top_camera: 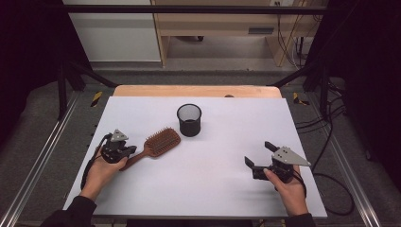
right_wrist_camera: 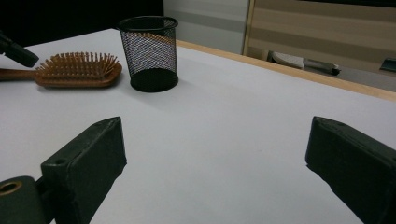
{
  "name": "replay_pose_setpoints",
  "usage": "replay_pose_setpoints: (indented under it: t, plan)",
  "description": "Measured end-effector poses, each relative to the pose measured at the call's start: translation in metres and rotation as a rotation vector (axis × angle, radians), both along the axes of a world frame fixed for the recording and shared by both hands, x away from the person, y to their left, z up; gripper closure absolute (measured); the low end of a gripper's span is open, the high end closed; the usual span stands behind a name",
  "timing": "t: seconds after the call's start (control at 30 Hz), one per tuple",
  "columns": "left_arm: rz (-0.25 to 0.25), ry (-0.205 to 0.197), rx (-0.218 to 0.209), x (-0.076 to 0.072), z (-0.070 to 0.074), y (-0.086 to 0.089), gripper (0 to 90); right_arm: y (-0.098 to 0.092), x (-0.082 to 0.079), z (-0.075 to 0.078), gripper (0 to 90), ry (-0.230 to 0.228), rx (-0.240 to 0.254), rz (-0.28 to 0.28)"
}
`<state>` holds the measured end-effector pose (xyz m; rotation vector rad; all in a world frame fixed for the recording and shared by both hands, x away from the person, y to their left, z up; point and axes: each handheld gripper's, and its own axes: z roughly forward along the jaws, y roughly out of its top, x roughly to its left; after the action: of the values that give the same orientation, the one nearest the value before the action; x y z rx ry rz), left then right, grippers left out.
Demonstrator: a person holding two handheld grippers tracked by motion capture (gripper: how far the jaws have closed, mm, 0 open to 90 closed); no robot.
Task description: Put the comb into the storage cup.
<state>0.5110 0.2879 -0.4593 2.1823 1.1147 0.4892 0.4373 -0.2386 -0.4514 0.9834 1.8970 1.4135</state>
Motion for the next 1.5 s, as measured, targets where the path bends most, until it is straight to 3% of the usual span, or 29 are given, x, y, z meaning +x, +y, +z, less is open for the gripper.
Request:
replay_pose_setpoints:
  t: [0.53, 1.27, 1.5]
  plan:
    - [-0.019, 0.023, 0.009, -0.004, -0.005, 0.001, 90.0, 0.001, 0.0, 0.0, 5.0, 0.004, 0.001, 0.008]
    - [-0.1, 0.087, 0.059, -0.017, 0.002, -0.02, 90.0, 0.001, 0.0, 0.0, 5.0, 0.011, 0.004, 0.017]
    - [-0.107, 0.103, 0.054, -0.019, 0.001, -0.025, 90.0, 0.001, 0.0, 0.0, 4.9, 0.011, 0.006, 0.018]
